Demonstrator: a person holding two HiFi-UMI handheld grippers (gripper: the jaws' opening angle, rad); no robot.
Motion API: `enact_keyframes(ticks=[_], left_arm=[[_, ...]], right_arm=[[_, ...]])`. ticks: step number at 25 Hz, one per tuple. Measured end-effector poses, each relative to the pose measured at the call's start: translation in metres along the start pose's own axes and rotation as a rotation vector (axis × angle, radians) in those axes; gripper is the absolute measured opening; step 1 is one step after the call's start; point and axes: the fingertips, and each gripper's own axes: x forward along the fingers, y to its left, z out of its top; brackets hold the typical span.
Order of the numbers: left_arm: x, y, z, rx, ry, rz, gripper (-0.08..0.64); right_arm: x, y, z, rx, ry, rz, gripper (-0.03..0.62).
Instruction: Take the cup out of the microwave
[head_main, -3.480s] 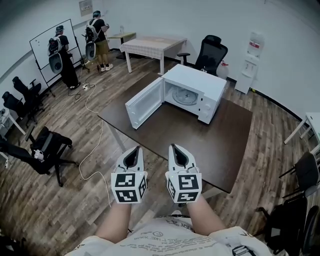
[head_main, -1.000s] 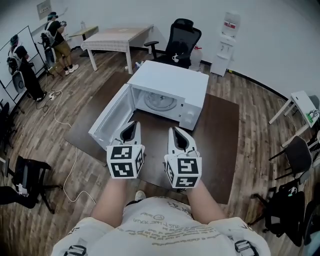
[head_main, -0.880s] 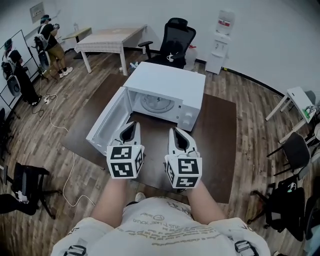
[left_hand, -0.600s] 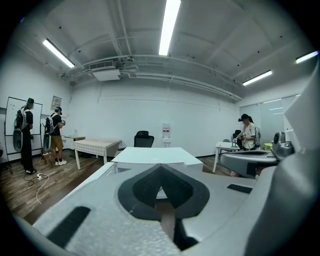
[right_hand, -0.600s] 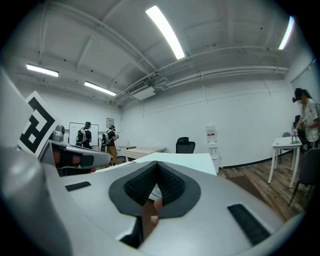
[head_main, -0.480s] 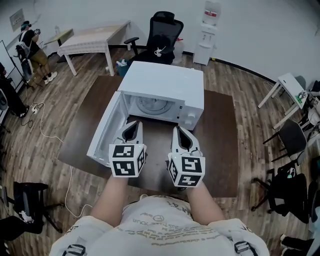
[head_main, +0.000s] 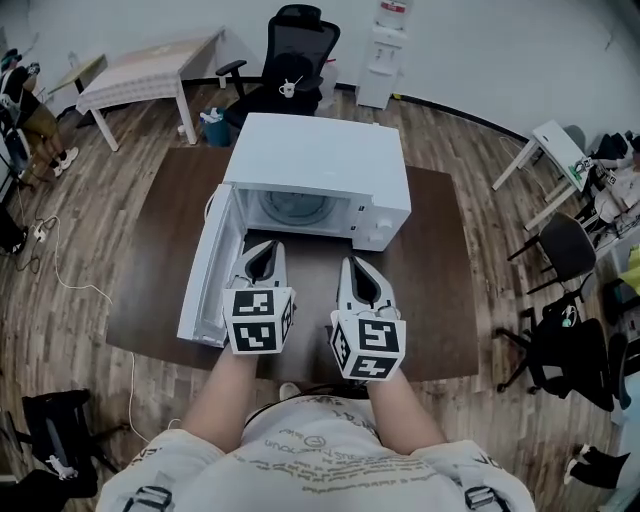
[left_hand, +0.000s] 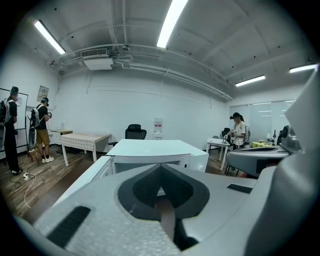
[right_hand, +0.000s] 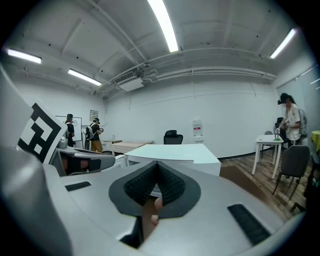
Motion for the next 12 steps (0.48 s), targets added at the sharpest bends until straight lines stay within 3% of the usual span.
enact_keyframes(ticks=[6,12], left_arm=[[0.018,0.002,-0.018,0.0,0.033,0.009,0.008],[0.046,0.017,-0.026,-0.015,0.027,0.069,0.009]], right_arm=[[0.006,-0.008,-0.021,0.029,0.053,-0.014,0.011],[0.029,-0.013,-0.023,0.019,0.05,0.033,0.011]])
